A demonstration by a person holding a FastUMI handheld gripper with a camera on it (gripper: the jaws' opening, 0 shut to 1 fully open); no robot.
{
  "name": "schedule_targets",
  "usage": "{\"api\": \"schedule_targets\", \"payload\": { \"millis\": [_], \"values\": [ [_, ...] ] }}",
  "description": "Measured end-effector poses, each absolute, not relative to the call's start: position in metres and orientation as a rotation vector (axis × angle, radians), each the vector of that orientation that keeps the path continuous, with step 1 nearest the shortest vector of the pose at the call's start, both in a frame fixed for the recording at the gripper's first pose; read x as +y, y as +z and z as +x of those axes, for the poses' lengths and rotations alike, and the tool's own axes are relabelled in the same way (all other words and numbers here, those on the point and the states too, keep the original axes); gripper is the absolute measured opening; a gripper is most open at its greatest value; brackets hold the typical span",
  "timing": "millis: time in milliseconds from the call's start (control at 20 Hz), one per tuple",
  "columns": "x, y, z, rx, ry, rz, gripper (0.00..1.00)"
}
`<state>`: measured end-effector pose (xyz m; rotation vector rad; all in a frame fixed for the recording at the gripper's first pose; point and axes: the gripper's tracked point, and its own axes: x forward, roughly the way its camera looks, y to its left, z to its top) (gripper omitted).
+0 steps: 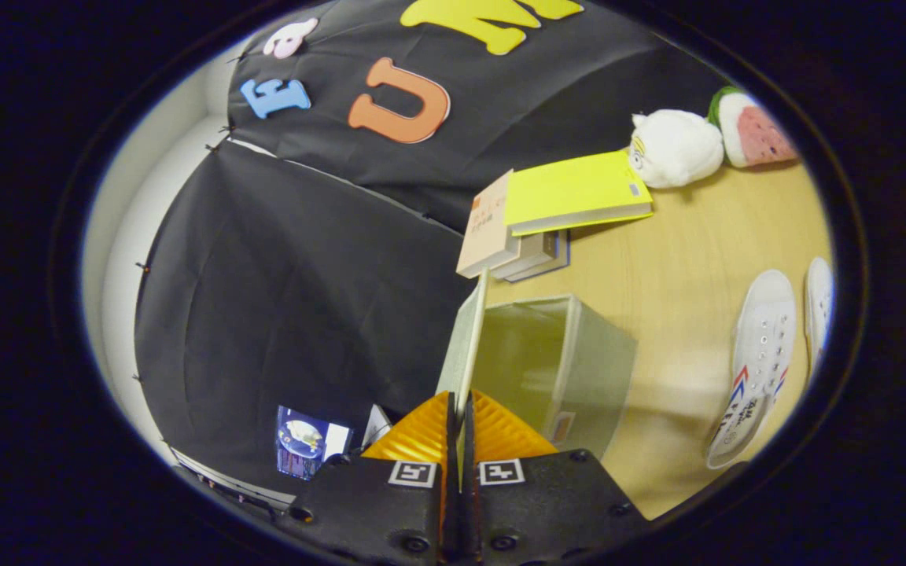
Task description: Open the storage box then place both shoes into the box .Put the left shoe in first, then the right shoe, with the right side of both shoes facing outward in a uniform manner.
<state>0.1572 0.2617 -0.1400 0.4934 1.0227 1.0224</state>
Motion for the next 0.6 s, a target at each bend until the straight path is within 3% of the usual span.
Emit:
{"api": "schedule_targets", "payload": {
  "millis": [600],
  "values": [
    [0.424, -0.089, 0.099, 0.82, 1.12, 0.302, 0.12]
  ]
}}
